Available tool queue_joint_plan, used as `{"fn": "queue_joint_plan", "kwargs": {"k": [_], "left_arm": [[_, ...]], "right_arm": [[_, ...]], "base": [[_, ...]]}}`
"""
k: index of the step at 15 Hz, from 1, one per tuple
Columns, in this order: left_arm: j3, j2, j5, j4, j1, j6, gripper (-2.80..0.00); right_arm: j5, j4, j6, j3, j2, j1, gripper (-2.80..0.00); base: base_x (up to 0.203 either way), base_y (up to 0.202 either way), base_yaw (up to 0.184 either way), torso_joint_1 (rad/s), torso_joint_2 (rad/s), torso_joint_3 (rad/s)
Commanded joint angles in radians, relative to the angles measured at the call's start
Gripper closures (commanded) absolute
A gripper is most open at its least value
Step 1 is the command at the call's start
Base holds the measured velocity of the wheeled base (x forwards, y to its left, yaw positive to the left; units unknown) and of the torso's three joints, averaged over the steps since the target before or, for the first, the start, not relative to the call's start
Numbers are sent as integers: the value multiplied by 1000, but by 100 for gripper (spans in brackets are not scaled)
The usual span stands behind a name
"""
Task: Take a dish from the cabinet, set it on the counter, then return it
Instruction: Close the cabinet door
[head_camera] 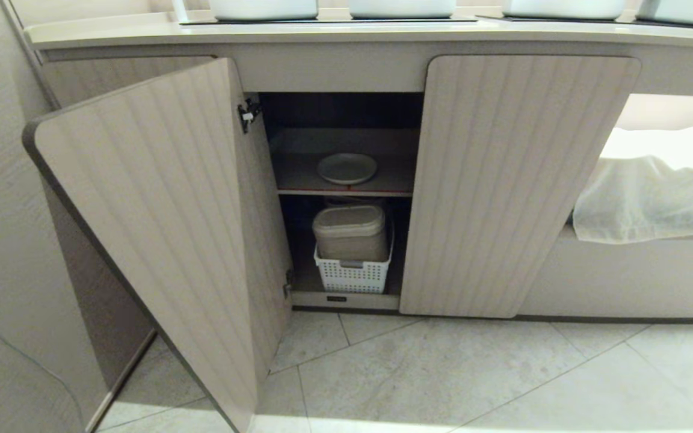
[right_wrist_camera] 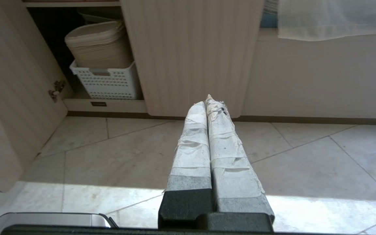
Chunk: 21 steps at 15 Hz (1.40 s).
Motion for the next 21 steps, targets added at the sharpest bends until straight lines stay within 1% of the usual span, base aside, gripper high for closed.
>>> {"fn": "queue_joint_plan", "kwargs": {"k": [1, 5, 7, 21], "left_arm": [[0, 1, 0, 0, 0, 0, 0], [0, 0, 0, 0, 0, 1, 0], [0, 0, 0, 0, 0, 1, 0], [0, 0, 0, 0, 0, 1, 0]], "right_arm": [[0, 0, 0, 0, 2, 0, 0], [0, 0, 0, 0, 0, 0, 0], [0, 0, 0, 0, 1, 0, 0], [0, 0, 0, 0, 0, 0, 0]], "base": [[0, 196, -3, 3, 2, -1], [0, 192, -2, 5, 2, 1], [0, 101, 0, 3, 2, 2], [0, 0, 0, 0, 0, 0]]}}
